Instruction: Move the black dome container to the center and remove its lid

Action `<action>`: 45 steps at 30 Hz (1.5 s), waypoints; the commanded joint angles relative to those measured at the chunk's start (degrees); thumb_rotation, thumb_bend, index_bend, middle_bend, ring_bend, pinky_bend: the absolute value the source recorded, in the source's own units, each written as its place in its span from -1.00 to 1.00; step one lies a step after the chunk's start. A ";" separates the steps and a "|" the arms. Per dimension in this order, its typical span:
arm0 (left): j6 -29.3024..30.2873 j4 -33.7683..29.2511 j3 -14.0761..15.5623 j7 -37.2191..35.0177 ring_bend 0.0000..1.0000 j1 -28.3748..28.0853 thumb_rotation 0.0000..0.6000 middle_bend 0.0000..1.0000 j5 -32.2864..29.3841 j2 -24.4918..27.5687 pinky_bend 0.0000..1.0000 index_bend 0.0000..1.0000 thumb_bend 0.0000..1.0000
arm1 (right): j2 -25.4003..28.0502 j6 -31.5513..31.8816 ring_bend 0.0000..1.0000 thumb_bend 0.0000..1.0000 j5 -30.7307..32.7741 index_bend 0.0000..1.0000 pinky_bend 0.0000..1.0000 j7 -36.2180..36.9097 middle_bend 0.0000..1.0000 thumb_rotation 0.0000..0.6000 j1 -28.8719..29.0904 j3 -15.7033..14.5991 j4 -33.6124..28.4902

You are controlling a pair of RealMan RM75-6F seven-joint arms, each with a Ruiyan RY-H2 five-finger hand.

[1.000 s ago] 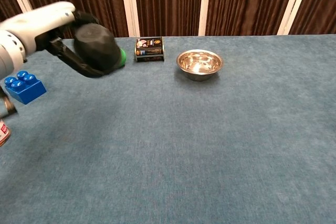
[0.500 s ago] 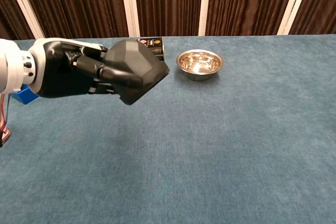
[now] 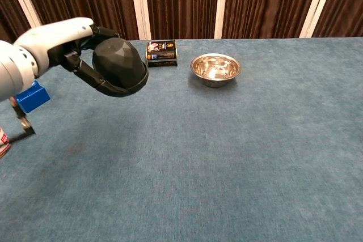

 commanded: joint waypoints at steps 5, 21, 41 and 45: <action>-3.28 5.35 0.54 -6.11 -1.00 -0.07 1.00 -0.10 1.27 -2.82 -1.00 0.13 -0.35 | 0.26 0.11 -1.00 -0.53 -0.19 -1.00 -1.00 0.32 -1.00 1.00 -0.04 -0.08 -0.04; -8.77 18.50 -0.75 -4.99 -1.00 -3.04 1.00 -0.17 -4.91 -10.37 -1.00 0.14 -0.35 | 0.10 -0.57 -1.00 -0.53 0.38 -1.00 -1.00 0.90 -1.00 1.00 0.18 -0.04 0.56; -5.30 16.57 -0.48 8.01 -1.00 -5.18 1.00 -0.60 -10.85 -12.67 -1.00 -0.30 -0.40 | 0.26 -0.45 -1.00 -0.53 0.20 -1.00 -1.00 1.56 -1.00 1.00 0.23 0.01 0.60; -4.36 14.28 -0.36 10.56 -1.00 -5.24 1.00 -0.70 -11.96 -11.38 -1.00 -0.36 -0.44 | 0.22 -0.61 -1.00 -0.54 0.07 -1.00 -1.00 1.41 -1.00 1.00 0.29 -0.11 0.44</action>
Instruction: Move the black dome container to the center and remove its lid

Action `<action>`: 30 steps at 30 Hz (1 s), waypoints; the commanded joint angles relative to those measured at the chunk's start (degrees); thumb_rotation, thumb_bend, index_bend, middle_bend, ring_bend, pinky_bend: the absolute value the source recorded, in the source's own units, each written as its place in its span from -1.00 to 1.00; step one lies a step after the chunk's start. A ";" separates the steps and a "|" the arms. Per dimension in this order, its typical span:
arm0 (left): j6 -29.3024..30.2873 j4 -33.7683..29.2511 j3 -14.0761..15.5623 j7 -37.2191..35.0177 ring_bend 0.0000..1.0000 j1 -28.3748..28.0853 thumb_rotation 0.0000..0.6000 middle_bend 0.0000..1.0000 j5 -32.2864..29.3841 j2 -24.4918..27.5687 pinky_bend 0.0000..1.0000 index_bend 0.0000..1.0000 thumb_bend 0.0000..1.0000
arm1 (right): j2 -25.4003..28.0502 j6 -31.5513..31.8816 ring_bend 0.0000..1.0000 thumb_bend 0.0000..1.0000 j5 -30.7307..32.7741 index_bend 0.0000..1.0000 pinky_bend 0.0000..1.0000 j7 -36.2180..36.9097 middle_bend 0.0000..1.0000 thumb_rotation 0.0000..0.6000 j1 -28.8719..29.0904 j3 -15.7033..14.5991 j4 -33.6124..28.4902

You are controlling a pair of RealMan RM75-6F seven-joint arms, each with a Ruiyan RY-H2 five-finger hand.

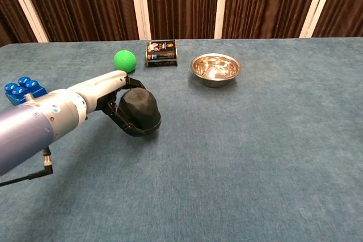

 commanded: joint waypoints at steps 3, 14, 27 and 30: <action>1.05 -2.58 -0.04 2.95 -1.00 -0.13 1.00 -0.75 -2.42 1.53 -1.00 -0.44 -0.44 | 0.08 0.08 -1.00 -0.53 -0.11 -1.00 -1.00 -0.14 -1.00 1.00 -0.02 -0.04 -0.19; 1.15 -3.80 -0.55 2.18 -1.00 -0.02 1.00 -0.65 -2.93 2.14 -1.00 -0.57 -0.44 | -0.07 -0.02 -1.00 -0.53 -0.12 -1.00 -1.00 -0.42 -1.00 1.00 -0.02 -0.17 -0.20; 3.67 -4.48 -0.02 5.00 -1.00 -0.19 1.00 -0.48 -3.89 1.82 -1.00 -0.51 -0.44 | 0.30 -0.11 -1.00 -0.53 -0.11 -1.00 -1.00 0.00 -1.00 1.00 0.03 -0.15 -0.49; 4.99 -4.55 0.58 7.13 -1.00 -0.52 1.00 -0.47 -3.57 1.59 -1.00 -0.49 -0.44 | 0.28 -0.29 -1.00 -0.53 -0.16 -1.00 -1.00 0.03 -1.00 1.00 0.12 -0.21 -0.55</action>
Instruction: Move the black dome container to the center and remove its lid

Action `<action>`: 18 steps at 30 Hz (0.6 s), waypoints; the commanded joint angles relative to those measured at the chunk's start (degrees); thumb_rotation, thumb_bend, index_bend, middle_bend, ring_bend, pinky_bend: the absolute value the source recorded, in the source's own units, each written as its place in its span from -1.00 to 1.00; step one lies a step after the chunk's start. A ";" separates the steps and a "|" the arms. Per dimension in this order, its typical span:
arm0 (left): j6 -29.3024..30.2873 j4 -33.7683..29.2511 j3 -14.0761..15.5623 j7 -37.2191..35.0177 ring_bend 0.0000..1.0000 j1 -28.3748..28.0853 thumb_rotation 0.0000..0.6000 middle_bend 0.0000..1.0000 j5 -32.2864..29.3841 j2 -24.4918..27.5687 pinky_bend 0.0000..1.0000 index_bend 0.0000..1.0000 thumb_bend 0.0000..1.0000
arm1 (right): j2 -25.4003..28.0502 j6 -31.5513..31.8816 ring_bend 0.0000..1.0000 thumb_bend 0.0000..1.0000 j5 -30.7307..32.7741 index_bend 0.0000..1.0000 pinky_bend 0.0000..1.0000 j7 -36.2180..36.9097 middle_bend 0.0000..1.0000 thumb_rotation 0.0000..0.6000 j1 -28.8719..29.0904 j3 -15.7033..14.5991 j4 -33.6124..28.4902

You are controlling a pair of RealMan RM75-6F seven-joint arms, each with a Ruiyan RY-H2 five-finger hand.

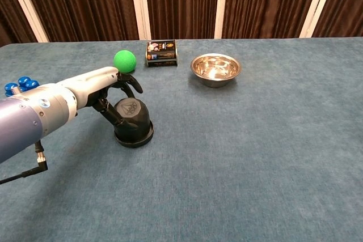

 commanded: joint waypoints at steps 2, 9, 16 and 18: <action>1.74 -0.32 0.62 2.32 -1.00 -0.49 1.00 -0.44 0.75 -0.71 -1.00 -0.45 -0.44 | -0.10 -0.30 -1.00 -0.53 0.01 -1.00 -1.00 0.21 -1.00 1.00 0.12 -0.07 -0.13; 3.53 0.79 1.00 3.93 -1.00 -0.56 1.00 -0.19 1.90 -1.88 -1.00 -0.16 -0.35 | 0.03 -0.40 -1.00 -0.53 0.00 -1.00 -1.00 1.06 -1.00 1.00 0.13 -0.14 0.13; 4.26 -0.53 0.24 3.47 -1.00 -0.23 1.00 -0.08 2.93 -1.86 -1.00 -0.02 -0.31 | 0.07 -0.18 -1.00 -0.53 -0.01 -1.00 -1.00 1.31 -1.00 1.00 0.09 -0.06 0.16; 4.49 -1.68 -0.04 3.45 -1.00 -0.18 1.00 -0.07 3.27 -1.51 -1.00 -0.01 -0.31 | 0.10 -0.09 -1.00 -0.53 -0.05 -1.00 -1.00 1.28 -1.00 1.00 0.07 -0.04 0.09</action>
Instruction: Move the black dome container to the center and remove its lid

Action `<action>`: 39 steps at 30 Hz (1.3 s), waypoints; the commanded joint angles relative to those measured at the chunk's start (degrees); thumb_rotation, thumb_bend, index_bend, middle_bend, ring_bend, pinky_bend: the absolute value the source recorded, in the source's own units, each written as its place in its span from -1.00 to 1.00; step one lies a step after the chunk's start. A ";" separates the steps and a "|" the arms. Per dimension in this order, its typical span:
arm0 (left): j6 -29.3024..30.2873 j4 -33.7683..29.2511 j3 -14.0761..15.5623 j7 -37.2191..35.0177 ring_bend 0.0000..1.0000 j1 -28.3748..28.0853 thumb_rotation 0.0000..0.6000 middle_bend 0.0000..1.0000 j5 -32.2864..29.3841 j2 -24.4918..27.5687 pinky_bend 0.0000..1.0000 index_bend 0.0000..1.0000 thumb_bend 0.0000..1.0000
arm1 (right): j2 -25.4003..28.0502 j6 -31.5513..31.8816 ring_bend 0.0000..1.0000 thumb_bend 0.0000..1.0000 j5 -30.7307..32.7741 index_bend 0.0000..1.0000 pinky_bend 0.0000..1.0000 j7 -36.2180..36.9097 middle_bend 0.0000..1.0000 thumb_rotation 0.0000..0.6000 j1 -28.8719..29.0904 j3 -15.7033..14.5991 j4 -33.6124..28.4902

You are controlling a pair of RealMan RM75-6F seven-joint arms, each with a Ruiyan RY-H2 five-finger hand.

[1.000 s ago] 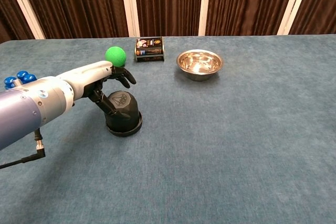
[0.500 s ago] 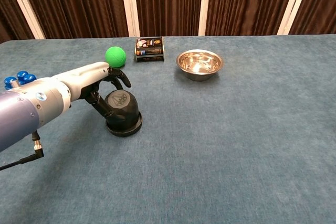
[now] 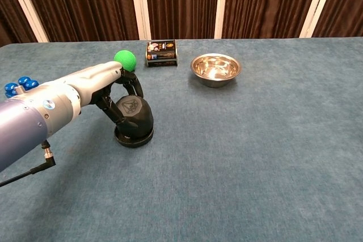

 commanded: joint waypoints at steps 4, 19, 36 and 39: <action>1.01 -5.12 -1.83 -0.51 -1.00 0.06 1.00 -0.08 1.31 1.44 -1.00 -0.01 -0.31 | 0.01 0.16 -1.00 -0.53 -0.17 -1.00 -1.00 -0.13 -1.00 1.00 0.00 0.03 -0.16; -8.52 2.10 -7.68 -14.09 -1.00 -2.53 1.00 -0.21 -1.40 -5.52 -1.00 -0.01 -0.31 | -0.14 0.59 -1.00 -0.53 -0.49 -1.00 -1.00 -1.07 -1.00 1.00 -0.15 -0.07 -0.34; -9.12 -3.82 -7.99 -2.88 -1.00 -8.14 1.00 -1.00 -16.96 -1.57 -1.00 -0.60 -0.32 | -0.03 0.42 -1.00 -0.54 -0.73 -1.00 -1.00 -1.11 -1.00 1.00 -0.04 -0.20 -0.65; -7.41 -5.72 -7.40 -1.16 -1.00 -8.58 1.00 -1.00 -17.05 -0.27 -1.00 -0.63 -0.32 | 0.04 0.53 -1.00 -0.53 -0.80 -1.00 -1.00 -1.11 -1.00 1.00 -0.10 -0.24 -0.85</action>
